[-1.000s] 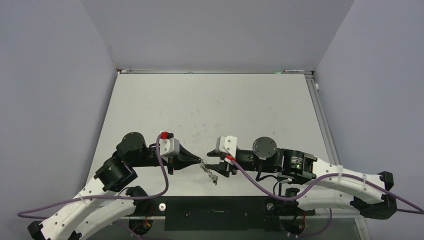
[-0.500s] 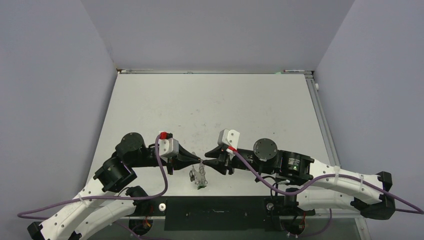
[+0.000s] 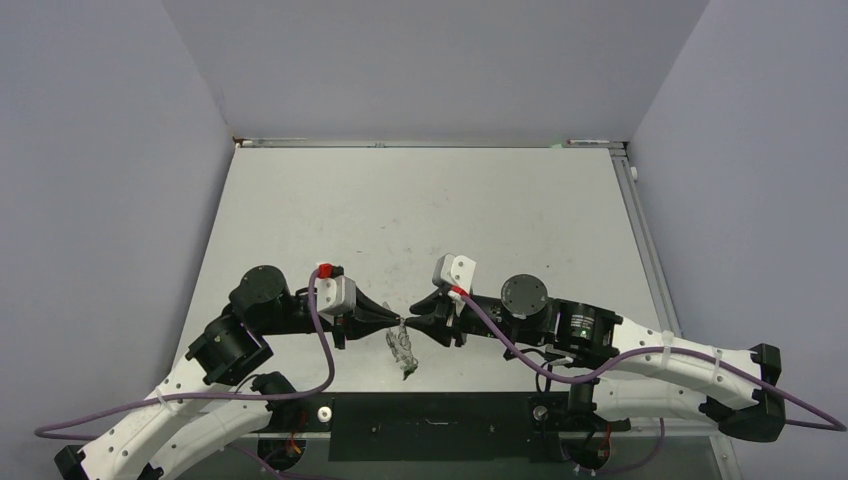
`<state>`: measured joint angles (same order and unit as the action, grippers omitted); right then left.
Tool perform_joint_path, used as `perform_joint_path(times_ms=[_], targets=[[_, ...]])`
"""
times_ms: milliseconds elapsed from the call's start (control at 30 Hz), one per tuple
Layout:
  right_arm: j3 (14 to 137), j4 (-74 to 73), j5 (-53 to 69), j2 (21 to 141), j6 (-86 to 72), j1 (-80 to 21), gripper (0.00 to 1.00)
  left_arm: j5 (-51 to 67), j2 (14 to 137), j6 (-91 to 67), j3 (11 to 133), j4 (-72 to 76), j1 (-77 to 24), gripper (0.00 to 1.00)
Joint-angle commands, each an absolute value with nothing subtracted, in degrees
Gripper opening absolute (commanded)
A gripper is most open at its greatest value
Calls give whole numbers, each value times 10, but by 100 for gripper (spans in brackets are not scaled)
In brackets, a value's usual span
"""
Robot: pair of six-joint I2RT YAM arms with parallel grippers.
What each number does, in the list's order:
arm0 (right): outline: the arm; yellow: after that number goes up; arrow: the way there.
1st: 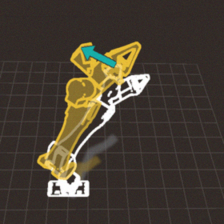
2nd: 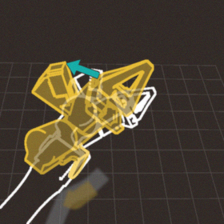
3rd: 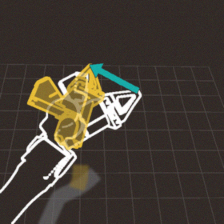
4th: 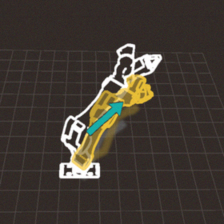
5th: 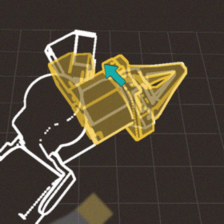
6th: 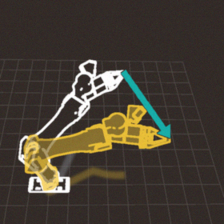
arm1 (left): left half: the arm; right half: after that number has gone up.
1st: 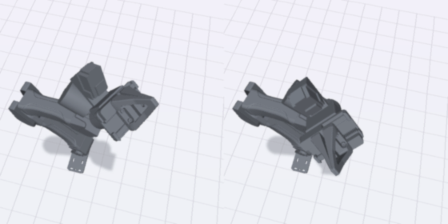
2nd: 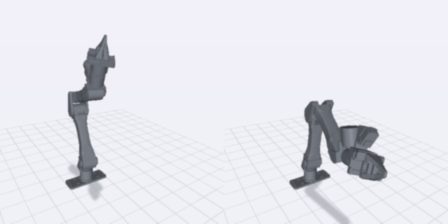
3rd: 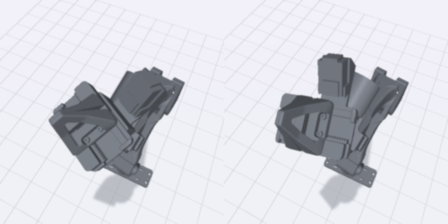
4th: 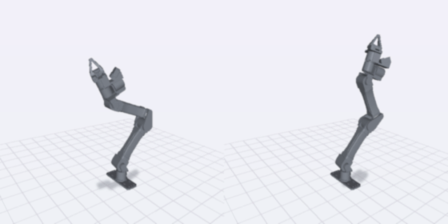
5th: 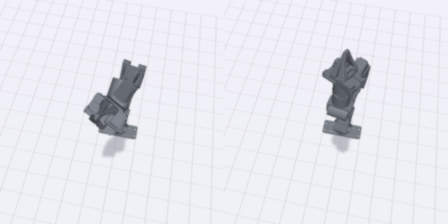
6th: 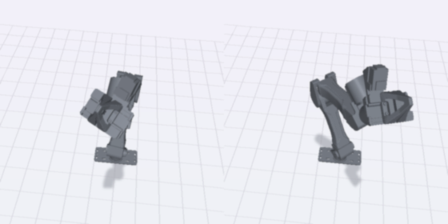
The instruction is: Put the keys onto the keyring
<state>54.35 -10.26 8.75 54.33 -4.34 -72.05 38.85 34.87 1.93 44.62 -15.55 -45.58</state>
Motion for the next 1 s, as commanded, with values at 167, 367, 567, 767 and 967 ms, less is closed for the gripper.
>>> perform_joint_path(times_ms=[167,367,567,767,967], targets=[[534,-66,116,546,-60,-709,24,396,340,13,450,-102,-450,0],[532,-67,118,546,-62,-702,37,397,339,13,450,-103,-450,0],[529,-63,121,545,-54,-692,46,399,339,13,450,-103,-449,0],[529,-58,134,547,-47,-682,46,400,340,12,450,-103,-449,0],[526,-50,162,554,-46,-679,39,401,341,12,450,-102,-449,0]])
